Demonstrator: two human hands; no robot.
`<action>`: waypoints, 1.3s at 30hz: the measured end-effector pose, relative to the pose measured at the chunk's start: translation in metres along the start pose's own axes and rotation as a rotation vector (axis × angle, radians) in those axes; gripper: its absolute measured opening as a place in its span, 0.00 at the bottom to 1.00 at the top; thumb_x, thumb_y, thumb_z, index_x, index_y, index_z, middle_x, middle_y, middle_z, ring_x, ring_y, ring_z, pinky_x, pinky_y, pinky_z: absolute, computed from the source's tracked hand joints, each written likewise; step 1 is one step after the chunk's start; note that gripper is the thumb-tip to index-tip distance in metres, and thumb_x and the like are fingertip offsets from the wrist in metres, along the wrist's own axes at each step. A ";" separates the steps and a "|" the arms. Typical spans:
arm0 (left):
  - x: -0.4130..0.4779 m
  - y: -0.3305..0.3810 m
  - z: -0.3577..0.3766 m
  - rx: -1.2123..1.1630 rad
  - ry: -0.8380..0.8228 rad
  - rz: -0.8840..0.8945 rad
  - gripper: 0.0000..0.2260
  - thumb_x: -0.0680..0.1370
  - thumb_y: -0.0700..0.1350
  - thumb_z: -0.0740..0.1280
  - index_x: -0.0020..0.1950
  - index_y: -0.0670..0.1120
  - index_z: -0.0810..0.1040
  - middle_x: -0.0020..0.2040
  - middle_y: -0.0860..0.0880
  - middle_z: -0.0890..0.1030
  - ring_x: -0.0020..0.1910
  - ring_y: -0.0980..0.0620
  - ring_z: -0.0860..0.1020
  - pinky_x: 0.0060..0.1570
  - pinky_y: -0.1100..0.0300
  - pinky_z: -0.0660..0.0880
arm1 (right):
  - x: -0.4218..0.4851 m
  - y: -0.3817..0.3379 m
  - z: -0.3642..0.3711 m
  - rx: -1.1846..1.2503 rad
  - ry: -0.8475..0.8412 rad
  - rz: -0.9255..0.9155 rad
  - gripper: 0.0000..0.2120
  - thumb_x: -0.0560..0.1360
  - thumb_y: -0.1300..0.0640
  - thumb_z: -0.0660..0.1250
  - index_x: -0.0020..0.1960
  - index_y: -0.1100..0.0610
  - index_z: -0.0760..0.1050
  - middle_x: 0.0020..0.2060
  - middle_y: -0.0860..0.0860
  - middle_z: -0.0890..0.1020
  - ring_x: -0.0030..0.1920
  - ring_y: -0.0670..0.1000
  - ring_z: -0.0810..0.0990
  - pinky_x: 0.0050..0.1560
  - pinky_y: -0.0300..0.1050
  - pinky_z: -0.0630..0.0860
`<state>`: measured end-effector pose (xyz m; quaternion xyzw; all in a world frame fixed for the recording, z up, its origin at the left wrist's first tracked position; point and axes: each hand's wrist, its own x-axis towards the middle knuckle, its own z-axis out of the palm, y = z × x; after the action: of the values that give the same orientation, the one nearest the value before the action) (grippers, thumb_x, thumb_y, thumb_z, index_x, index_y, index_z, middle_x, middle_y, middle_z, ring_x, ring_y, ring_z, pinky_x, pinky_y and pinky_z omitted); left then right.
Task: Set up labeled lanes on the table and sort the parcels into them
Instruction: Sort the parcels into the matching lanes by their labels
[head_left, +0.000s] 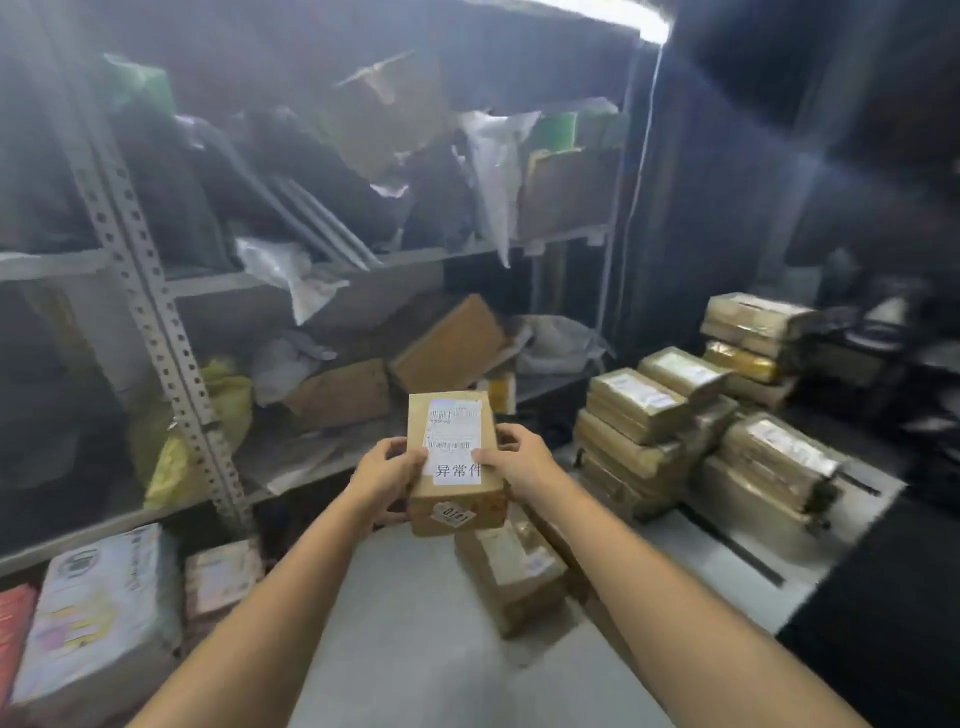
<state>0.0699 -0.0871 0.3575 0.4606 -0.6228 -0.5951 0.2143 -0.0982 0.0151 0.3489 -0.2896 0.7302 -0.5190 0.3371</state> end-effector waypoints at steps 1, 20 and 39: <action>-0.004 0.009 0.040 0.002 -0.046 0.012 0.15 0.81 0.50 0.66 0.67 0.51 0.71 0.52 0.51 0.80 0.44 0.50 0.81 0.35 0.55 0.78 | -0.006 0.008 -0.040 0.013 0.040 0.008 0.34 0.73 0.57 0.76 0.75 0.54 0.67 0.59 0.53 0.78 0.52 0.53 0.82 0.56 0.55 0.81; 0.004 0.106 0.533 0.119 -0.545 0.158 0.22 0.78 0.46 0.69 0.71 0.49 0.70 0.54 0.50 0.79 0.46 0.53 0.80 0.29 0.61 0.78 | -0.042 0.127 -0.500 0.054 0.527 0.128 0.33 0.74 0.51 0.73 0.76 0.52 0.65 0.68 0.51 0.76 0.57 0.50 0.80 0.61 0.49 0.77; 0.121 0.154 0.792 0.147 -0.690 0.026 0.24 0.78 0.46 0.69 0.72 0.56 0.68 0.53 0.49 0.82 0.48 0.46 0.84 0.39 0.52 0.82 | 0.101 0.194 -0.737 -0.006 0.581 0.265 0.29 0.76 0.56 0.70 0.75 0.47 0.67 0.65 0.52 0.70 0.63 0.53 0.75 0.52 0.44 0.73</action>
<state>-0.6832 0.2226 0.3101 0.2388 -0.7055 -0.6664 -0.0350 -0.7582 0.4082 0.3172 -0.0326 0.8288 -0.5293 0.1786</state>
